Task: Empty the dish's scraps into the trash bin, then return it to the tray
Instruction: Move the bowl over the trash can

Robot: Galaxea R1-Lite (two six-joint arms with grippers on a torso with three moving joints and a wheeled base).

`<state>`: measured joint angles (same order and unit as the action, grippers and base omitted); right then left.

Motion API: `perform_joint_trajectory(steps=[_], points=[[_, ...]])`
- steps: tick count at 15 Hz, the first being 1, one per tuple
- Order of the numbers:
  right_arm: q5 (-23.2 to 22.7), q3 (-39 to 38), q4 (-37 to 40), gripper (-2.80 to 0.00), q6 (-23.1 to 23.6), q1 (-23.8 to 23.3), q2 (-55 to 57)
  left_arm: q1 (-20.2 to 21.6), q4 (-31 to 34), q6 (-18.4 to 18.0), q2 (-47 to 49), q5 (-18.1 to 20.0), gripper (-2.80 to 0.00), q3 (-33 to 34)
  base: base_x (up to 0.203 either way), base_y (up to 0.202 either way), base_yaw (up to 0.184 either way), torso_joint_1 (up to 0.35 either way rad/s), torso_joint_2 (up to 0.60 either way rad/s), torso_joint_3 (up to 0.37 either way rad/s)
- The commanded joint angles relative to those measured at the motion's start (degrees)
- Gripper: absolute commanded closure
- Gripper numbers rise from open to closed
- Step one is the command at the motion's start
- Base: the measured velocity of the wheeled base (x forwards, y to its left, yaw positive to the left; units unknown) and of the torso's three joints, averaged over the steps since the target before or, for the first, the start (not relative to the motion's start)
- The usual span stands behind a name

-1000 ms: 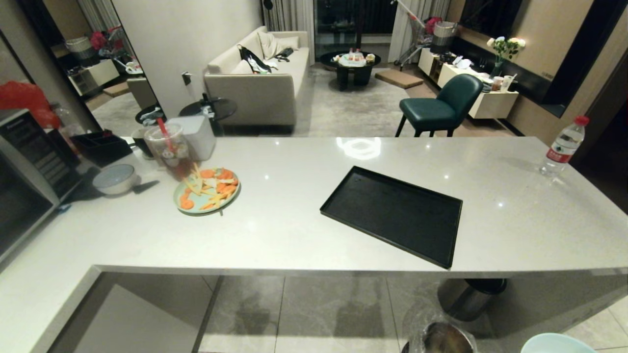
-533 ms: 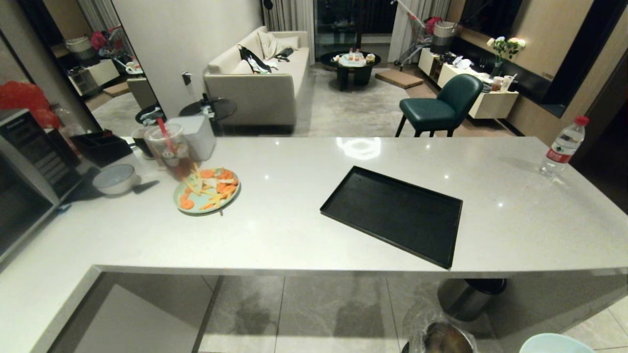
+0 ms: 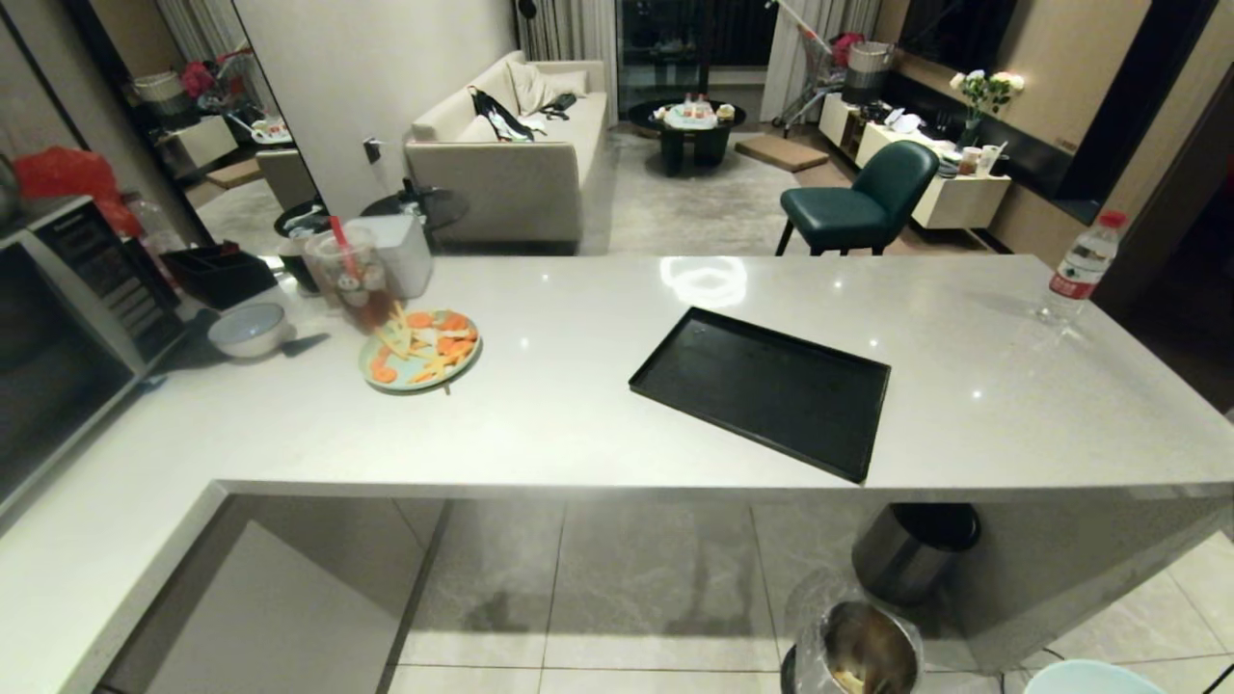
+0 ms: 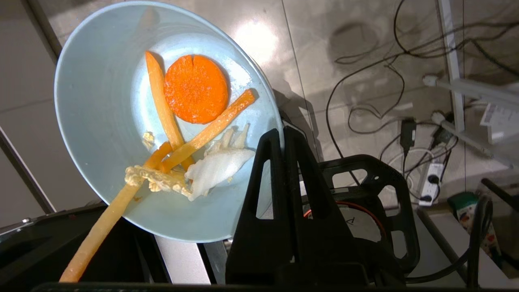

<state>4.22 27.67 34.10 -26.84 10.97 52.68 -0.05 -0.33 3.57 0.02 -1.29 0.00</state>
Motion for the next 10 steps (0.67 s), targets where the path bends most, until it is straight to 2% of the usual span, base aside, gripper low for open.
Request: perform_joint_trajectory(steps=[1, 3, 10], points=[[-0.27, -0.07, 0.18, 0.0, -0.05, 0.01, 0.23, 0.05, -0.02, 0.03, 0.06, -0.03, 0.0, 0.0, -0.197, 0.0, -0.003, 0.002, 0.0, 0.002], [-0.27, -0.2, 0.18, 0.0, -0.05, 0.01, 0.15, 0.04, -0.02, 0.03, 0.06, -0.03, 0.0, 0.0, -0.164, 0.0, 0.0, -0.004, 0.0, 0.006], [-0.62, 0.45, 0.09, 0.0, 0.04, 0.01, -0.03, 0.05, -0.02, 0.03, 0.06, -0.03, 0.0, 0.0, 0.0, 0.0, 0.0, 0.004, 0.0, 0.0]])
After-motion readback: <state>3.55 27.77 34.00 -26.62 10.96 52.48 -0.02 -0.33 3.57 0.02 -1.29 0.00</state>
